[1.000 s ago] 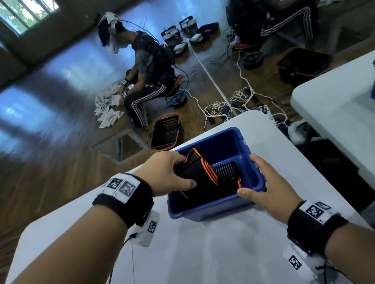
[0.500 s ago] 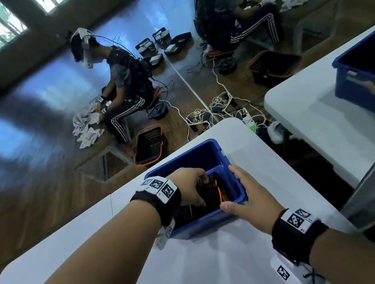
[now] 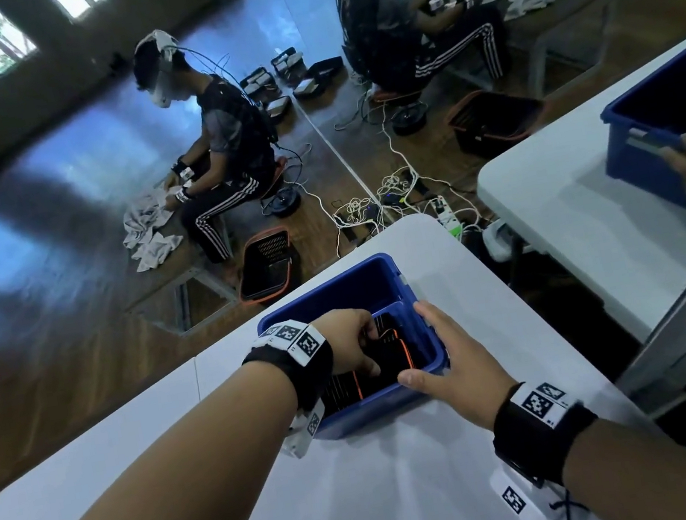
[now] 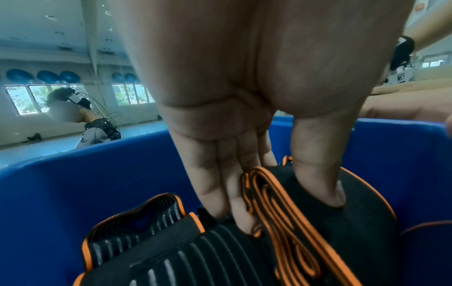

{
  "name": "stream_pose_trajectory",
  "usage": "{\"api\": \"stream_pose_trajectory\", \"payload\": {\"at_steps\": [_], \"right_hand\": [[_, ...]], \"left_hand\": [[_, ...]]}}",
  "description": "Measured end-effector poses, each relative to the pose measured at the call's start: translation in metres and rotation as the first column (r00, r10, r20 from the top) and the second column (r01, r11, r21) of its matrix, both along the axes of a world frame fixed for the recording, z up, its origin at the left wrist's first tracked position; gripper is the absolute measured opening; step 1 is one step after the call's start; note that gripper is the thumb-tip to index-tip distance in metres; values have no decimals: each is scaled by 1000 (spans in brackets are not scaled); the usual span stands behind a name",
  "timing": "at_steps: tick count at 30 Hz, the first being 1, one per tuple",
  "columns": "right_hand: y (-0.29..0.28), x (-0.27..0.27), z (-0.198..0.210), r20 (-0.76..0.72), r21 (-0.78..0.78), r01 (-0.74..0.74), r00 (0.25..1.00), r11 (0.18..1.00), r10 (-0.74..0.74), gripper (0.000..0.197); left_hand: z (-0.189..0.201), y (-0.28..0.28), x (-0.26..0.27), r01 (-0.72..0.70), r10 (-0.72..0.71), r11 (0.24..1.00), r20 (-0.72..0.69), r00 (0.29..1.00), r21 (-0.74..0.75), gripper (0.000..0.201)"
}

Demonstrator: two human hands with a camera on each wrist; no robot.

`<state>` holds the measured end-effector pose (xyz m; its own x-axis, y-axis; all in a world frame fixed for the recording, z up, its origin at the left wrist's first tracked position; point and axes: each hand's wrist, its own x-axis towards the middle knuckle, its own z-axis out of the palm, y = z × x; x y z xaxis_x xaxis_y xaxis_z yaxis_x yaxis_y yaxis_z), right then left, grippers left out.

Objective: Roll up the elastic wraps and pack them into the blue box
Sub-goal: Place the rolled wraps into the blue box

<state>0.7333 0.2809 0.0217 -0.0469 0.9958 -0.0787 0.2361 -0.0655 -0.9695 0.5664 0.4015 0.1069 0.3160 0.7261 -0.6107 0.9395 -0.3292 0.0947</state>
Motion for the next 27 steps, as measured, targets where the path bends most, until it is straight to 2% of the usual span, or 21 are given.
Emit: {"api": "stream_pose_trajectory", "payload": {"at_steps": [5,12,15,18,21,23,25,27], "right_hand": [[0,1,0,11,0,-1,1000,1000,1,94],[-1,2,-1,-8,-1,-13,1000,1000,13,93],[0,2,-2,-13,-4,-14,1000,1000,14,93],[1,1,-1,-5,-9,-16,1000,1000,16,93],[2,1,-1,-16,-8,-12,1000,1000,12,93],[2,1,-2,-28,-4,-13,1000,1000,13,92],[1,1,-1,-30,-7,-16,999,1000,16,92],[2,1,-2,-22,-7,-22,1000,1000,22,93]], "left_hand": [[2,-1,4,43,-42,999,-62,997,11,48],[3,-6,-4,38,-33,997,-72,997,66,54],[5,-10,-9,27,-23,996,-50,999,82,52],[12,-16,-18,11,-17,991,45,999,131,41],[28,-24,-38,-85,40,967,186,982,240,30],[31,-31,-62,-183,97,925,259,961,334,30],[26,-41,-89,-315,192,845,304,933,433,41],[14,-55,-110,-504,362,737,367,857,450,50]]}}
